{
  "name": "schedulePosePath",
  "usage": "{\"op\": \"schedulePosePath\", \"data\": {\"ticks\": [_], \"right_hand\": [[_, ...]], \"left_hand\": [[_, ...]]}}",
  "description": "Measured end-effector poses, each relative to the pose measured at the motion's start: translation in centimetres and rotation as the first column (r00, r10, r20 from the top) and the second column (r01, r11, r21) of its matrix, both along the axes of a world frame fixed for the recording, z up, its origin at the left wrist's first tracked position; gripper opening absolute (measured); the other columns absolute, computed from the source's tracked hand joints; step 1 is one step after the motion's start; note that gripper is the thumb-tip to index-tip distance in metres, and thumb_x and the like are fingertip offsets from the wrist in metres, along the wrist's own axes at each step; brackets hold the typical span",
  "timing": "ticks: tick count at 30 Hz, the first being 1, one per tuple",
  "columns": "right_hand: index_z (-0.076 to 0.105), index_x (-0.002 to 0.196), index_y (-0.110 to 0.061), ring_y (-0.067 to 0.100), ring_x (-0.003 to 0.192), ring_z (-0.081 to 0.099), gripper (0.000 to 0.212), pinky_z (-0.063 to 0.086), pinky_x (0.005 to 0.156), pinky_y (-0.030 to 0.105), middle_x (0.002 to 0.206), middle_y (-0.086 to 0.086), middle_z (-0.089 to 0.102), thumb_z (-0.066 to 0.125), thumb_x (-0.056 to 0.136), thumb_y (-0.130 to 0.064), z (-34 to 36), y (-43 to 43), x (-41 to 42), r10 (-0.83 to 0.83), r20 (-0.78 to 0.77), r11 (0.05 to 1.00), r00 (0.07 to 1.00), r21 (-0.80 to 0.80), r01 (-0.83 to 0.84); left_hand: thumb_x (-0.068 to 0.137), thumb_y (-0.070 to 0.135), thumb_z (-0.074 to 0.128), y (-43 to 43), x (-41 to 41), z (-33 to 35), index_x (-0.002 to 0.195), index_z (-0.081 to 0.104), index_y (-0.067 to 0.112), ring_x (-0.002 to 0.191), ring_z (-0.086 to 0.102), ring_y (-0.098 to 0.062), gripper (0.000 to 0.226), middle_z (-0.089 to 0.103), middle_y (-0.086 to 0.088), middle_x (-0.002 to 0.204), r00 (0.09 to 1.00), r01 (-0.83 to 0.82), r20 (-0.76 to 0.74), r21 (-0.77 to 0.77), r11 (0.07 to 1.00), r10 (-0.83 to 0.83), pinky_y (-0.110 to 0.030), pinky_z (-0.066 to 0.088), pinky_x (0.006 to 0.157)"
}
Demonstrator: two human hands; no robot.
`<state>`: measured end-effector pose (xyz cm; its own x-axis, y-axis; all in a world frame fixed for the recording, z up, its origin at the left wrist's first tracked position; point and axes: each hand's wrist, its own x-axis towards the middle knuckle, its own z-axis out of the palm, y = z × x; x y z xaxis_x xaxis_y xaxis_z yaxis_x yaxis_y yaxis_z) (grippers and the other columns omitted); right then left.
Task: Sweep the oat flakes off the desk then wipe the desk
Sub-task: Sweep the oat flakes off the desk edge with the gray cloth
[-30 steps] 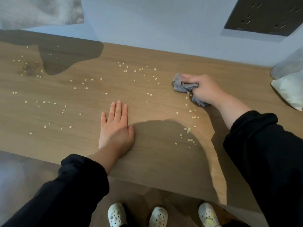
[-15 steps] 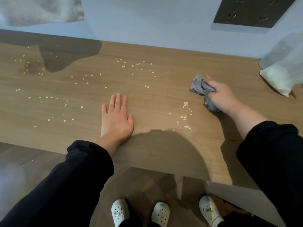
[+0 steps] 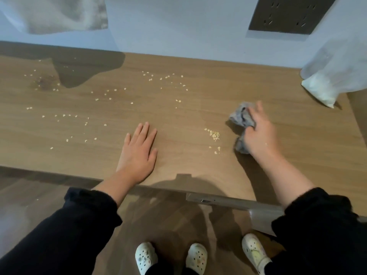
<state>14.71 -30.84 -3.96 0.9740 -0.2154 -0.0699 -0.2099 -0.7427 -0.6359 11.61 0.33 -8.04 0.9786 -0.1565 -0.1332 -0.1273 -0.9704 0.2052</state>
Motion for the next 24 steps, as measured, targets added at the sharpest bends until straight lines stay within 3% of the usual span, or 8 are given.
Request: {"op": "schedulePosePath", "data": {"ticks": [2,3,8,12,15,18,20,24], "right_hand": [[0.024,0.153,-0.01,0.024,0.148,0.014,0.065,0.016,0.121,0.032,0.163,0.004,0.004,0.044,0.093,0.001,-0.8,-1.4,-1.9,-0.01,-0.082,0.981,0.997,-0.196,-0.007],[0.018,0.154,-0.009,0.026,0.149,0.009,0.067,0.012,0.122,0.038,0.163,0.007,0.002,0.046,0.093,-0.001,-1.6,-1.4,-2.7,-0.014,-0.099,0.965,0.995,-0.26,-0.012],[0.005,0.156,-0.013,0.024,0.15,0.0,0.08,0.002,0.123,0.038,0.163,0.006,-0.004,0.049,0.09,0.001,-2.9,4.8,-2.4,-0.161,-0.06,0.957,0.985,-0.253,0.141],[0.006,0.156,-0.018,0.021,0.15,-0.001,0.085,0.004,0.122,0.038,0.163,0.002,-0.005,0.049,0.087,0.007,-3.1,11.8,-1.2,-0.029,-0.06,0.984,0.998,-0.178,0.017],[0.02,0.154,-0.015,0.022,0.149,0.01,0.074,0.014,0.121,0.034,0.164,0.001,0.005,0.048,0.089,0.004,-2.4,12.4,-1.1,0.121,-0.048,0.989,0.992,-0.08,-0.125],[0.027,0.152,-0.02,0.011,0.141,0.027,0.067,0.034,0.108,0.025,0.162,-0.008,0.013,0.046,0.092,0.004,-0.6,9.6,-2.2,0.071,0.025,0.996,0.997,0.047,-0.072],[0.028,0.152,-0.021,0.011,0.138,0.028,0.066,0.032,0.104,0.022,0.161,-0.008,0.013,0.047,0.093,0.002,0.0,6.9,-3.5,0.012,0.062,1.0,0.998,-0.022,-0.011],[0.017,0.155,-0.014,0.029,0.147,0.015,0.069,0.019,0.12,0.044,0.163,0.005,0.004,0.05,0.094,-0.01,-1.1,3.0,-6.4,-0.031,-0.087,0.949,0.996,-0.317,0.002]], "left_hand": [[0.096,0.045,0.012,0.4,-1.7,-0.2,0.154,0.012,0.02,0.148,-0.01,-0.016,0.062,-0.002,-0.002,0.162,1.0,0.0,0.003,0.048,0.999,0.0,-0.04,-0.003,0.118],[0.091,0.048,0.004,0.5,-1.9,-0.3,0.154,0.01,0.02,0.148,-0.009,-0.016,0.069,-0.001,-0.002,0.161,1.0,0.002,-0.002,0.06,0.998,-0.002,-0.04,-0.002,0.118],[0.085,0.048,0.002,0.3,-1.5,-0.7,0.154,0.015,0.019,0.149,-0.002,-0.018,0.076,0.004,-0.004,0.162,1.0,0.006,0.018,0.062,0.998,-0.007,-0.042,0.003,0.119],[0.086,0.046,-0.001,0.5,-1.5,-0.8,0.154,0.014,0.019,0.149,-0.002,-0.019,0.075,0.004,-0.004,0.162,0.999,0.025,0.019,0.089,0.996,-0.027,-0.043,0.004,0.118],[0.086,0.045,-0.002,0.6,-1.4,-0.8,0.154,0.013,0.019,0.149,-0.002,-0.019,0.075,0.004,-0.004,0.162,0.999,0.032,0.016,0.096,0.995,-0.033,-0.043,0.004,0.118],[0.09,0.043,0.004,0.5,-1.5,-0.8,0.154,0.012,0.02,0.149,-0.003,-0.018,0.068,0.002,-0.003,0.162,1.0,0.023,0.018,0.095,0.995,-0.024,-0.042,0.003,0.119],[0.098,0.037,0.017,0.5,-1.5,-0.9,0.154,0.012,0.02,0.149,-0.004,-0.018,0.059,0.001,-0.002,0.162,1.0,0.016,0.018,0.095,0.995,-0.018,-0.041,0.002,0.119],[0.101,0.032,0.026,0.5,-1.4,-1.0,0.154,0.013,0.02,0.149,-0.004,-0.017,0.056,0.002,-0.002,0.162,0.999,0.012,0.036,0.08,0.997,-0.015,-0.041,0.002,0.12]]}}
